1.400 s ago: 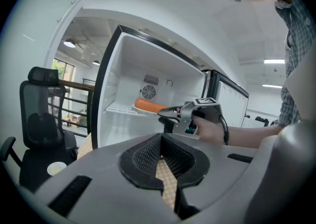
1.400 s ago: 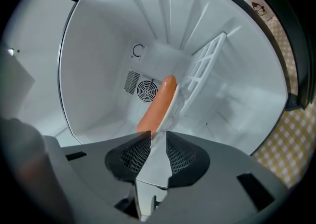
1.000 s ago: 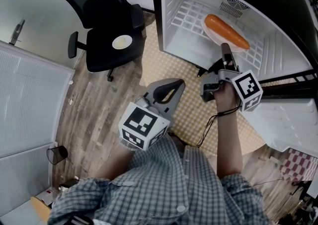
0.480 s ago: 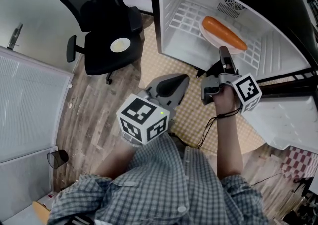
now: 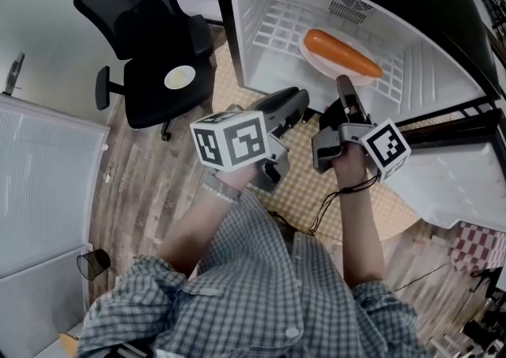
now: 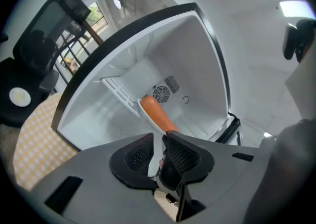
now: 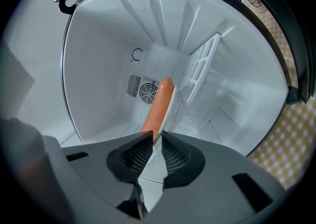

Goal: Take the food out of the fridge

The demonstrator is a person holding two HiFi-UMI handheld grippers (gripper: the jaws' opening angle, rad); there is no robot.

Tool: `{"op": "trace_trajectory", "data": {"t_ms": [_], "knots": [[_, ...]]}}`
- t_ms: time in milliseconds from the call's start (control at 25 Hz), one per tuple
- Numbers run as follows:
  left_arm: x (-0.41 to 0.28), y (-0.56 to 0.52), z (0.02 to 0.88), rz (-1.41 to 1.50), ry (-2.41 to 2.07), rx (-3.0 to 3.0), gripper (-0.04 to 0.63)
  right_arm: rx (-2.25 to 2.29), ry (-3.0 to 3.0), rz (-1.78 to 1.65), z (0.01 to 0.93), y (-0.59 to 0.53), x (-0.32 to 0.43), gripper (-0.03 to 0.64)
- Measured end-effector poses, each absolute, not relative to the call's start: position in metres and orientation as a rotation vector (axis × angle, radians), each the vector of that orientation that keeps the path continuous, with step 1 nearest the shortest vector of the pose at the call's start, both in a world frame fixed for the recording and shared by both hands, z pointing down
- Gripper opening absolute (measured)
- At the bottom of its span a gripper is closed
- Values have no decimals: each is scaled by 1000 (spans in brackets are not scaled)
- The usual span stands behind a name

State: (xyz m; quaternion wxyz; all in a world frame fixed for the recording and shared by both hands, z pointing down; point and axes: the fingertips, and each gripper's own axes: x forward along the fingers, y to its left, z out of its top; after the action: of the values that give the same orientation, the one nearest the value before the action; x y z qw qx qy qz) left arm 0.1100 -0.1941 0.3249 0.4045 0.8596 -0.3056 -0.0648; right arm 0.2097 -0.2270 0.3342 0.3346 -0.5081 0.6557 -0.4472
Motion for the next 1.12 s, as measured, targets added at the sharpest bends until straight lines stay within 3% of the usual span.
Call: {"op": "trace_trajectory", "data": {"t_ms": [600, 800, 1120], "knots": [[141, -239, 338, -288, -668, 1980, 115, -1297, 1776, -1174, 337, -214, 206, 52], [142, -236, 338, -299, -652, 1999, 67, -1301, 1812, -1170, 338, -209, 202, 52], [134, -227, 339, -302, -654, 2033, 66, -1309, 1870, -1161, 339, -201, 193, 52]]}}
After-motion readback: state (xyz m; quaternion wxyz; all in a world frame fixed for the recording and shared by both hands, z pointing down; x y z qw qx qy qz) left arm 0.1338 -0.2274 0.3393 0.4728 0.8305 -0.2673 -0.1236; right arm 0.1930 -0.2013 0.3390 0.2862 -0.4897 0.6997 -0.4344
